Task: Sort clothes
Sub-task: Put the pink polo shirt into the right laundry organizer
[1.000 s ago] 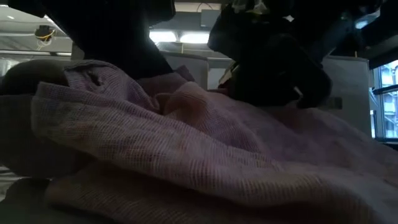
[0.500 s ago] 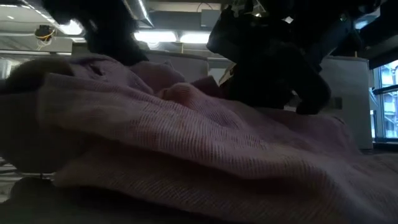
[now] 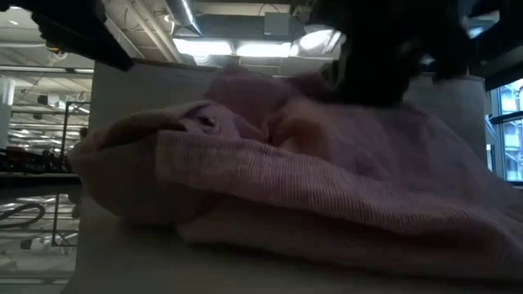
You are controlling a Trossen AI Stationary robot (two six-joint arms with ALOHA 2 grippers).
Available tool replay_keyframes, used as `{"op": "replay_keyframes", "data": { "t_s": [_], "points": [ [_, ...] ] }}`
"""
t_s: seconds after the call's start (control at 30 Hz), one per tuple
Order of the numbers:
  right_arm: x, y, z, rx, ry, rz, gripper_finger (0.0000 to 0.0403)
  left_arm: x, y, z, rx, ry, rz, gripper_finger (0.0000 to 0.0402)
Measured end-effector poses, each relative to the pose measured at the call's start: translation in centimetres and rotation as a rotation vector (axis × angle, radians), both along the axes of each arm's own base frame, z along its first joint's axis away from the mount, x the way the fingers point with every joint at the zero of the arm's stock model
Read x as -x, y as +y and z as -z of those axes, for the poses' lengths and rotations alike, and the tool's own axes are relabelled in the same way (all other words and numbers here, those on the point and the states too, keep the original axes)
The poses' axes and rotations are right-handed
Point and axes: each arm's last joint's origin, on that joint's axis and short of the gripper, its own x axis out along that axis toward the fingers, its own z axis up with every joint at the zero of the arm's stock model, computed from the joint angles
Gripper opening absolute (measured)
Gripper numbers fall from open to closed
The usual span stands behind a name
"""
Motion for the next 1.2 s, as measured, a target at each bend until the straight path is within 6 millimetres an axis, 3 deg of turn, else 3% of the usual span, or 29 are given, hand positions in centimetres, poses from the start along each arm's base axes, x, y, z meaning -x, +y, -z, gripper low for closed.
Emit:
{"op": "replay_keyframes", "data": {
  "t_s": [0.33,0.8,1.0,1.2],
  "points": [
    [3.2,-1.7,-9.4,-0.063,-0.254,0.020,0.0024,1.4,0.1,1.8,0.038,-0.004,-0.058,0.0257],
    [5.3,-3.2,-23.9,0.182,-0.532,0.099,0.0025,1.8,0.0,2.1,0.055,-0.029,-0.087,0.0257],
    [6.2,-4.3,-27.9,0.345,-0.607,0.217,0.0026,1.7,0.1,2.0,0.046,-0.055,-0.110,0.0257],
    [6.2,-8.1,-29.8,0.479,-0.565,0.388,0.0028,1.7,0.1,2.0,0.059,-0.061,-0.122,0.0257]
  ]
}}
